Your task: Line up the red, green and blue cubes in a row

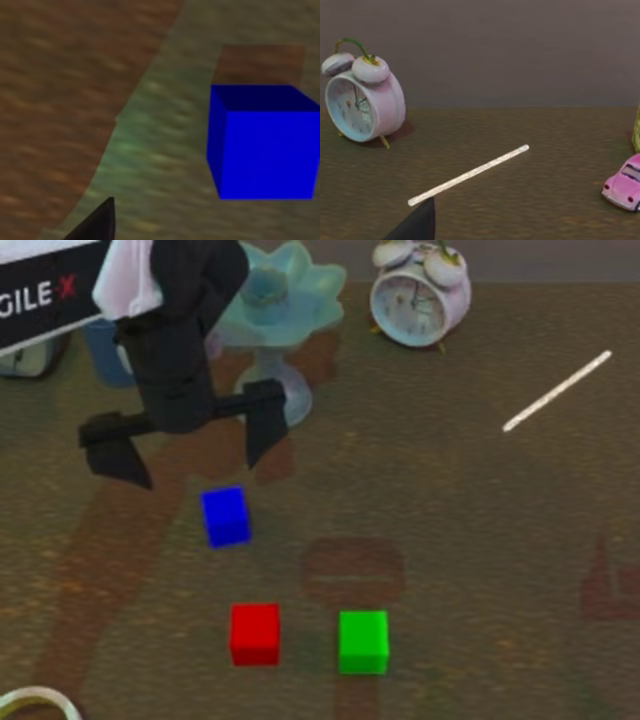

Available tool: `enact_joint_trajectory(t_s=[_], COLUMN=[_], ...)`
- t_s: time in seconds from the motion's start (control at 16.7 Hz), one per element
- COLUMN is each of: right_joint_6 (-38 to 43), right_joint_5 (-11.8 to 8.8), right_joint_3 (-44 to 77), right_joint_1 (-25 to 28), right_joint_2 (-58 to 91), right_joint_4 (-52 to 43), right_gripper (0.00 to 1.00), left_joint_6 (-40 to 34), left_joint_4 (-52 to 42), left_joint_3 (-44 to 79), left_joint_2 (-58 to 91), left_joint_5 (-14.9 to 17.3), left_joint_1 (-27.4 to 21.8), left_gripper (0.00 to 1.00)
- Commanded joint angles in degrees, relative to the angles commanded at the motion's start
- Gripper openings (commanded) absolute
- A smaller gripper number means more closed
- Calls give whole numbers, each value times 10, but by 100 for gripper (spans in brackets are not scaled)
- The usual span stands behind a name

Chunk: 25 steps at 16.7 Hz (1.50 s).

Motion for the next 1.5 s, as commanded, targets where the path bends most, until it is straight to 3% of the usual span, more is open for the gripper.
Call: enact_joint_trajectory(t_s=[0.18, 0.54, 1.02, 1.32, 1.5], right_joint_6=[-11, -12, -12, -12, -12], right_joint_5=[-16, -17, -17, -17, -17], right_joint_3=[-25, -26, -26, -26, -26], right_joint_1=[-16, -17, -17, -17, -17], right_joint_2=[-31, -33, -33, -33, -33], right_joint_4=[30, 32, 32, 32, 32], right_gripper=[100, 100, 100, 100, 100], left_joint_6=[-14, -14, -13, -13, -13], left_joint_4=[-21, -20, 124, 133, 133], left_joint_3=[37, 37, -51, -58, -58], left_joint_2=[42, 45, 98, 103, 103], left_joint_5=[-1, -1, 0, 0, 0], left_joint_1=[-9, -7, -9, -9, -9], left_gripper=[100, 100, 100, 100, 77])
